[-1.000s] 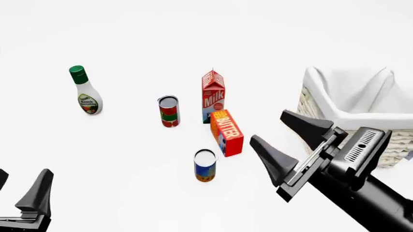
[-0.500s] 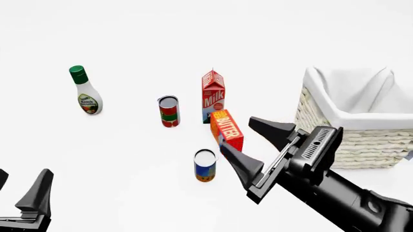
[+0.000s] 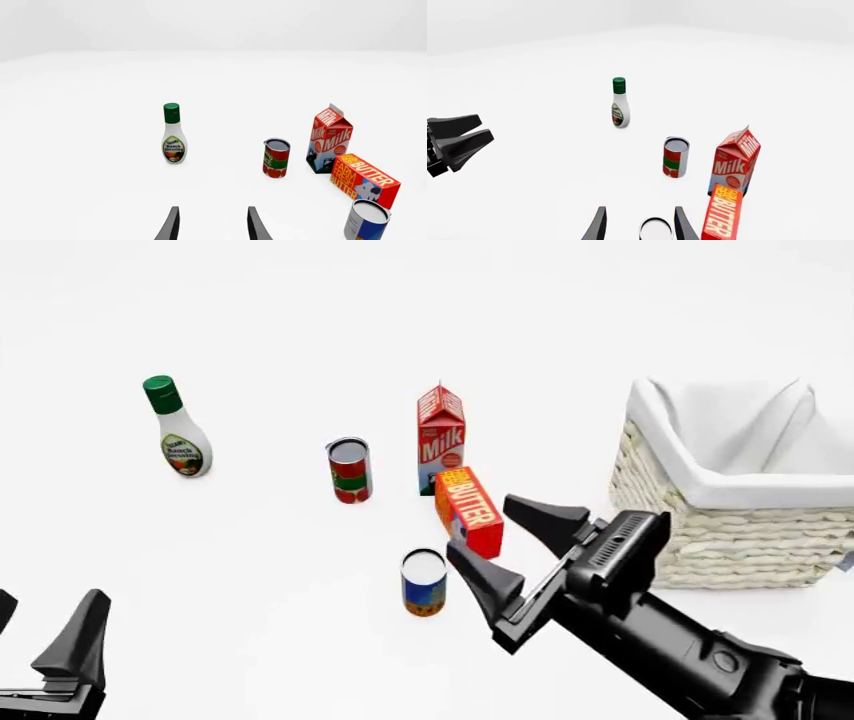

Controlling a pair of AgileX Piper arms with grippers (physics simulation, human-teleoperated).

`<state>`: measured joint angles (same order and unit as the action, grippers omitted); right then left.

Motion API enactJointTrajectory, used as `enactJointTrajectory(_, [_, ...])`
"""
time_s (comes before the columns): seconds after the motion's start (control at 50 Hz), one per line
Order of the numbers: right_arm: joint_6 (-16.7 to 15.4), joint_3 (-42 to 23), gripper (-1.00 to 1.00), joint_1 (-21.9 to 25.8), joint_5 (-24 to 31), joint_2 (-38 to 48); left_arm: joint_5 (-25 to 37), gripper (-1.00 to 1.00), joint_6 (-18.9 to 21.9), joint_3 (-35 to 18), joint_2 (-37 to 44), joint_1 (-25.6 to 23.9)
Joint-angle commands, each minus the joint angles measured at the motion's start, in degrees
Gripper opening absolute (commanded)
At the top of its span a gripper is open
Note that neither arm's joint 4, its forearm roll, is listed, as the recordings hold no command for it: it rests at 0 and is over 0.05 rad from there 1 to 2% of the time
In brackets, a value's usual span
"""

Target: Pick the alphabet soup and place it in the basket.

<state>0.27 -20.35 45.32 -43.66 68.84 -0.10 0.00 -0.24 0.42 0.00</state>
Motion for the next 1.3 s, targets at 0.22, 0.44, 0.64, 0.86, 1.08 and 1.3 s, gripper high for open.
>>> enactJointTrajectory(0.22, [1.06,0.73,1.00,-2.84,-6.17,8.27,0.00,1.00,0.00,0.00,0.00,0.00])
enactJointTrajectory(0.44, [1.15,0.74,1.00,-4.30,-8.92,12.76,0.00,1.00,0.00,0.00,0.00,0.00])
enactJointTrajectory(0.64, [1.22,0.98,1.00,-5.30,-11.14,15.58,0.00,1.00,0.00,0.00,0.00,0.00])
enactJointTrajectory(0.86, [1.51,0.56,1.00,-5.09,-12.99,18.86,0.00,1.00,0.00,0.00,0.00,0.00])
enactJointTrajectory(1.08, [1.89,-0.24,1.00,-5.05,-14.08,22.21,0.00,1.00,0.00,0.00,0.00,0.00])
enactJointTrajectory(1.3, [2.27,-1.63,1.00,-4.94,-14.52,25.24,0.00,1.00,0.00,0.00,0.00,0.00])
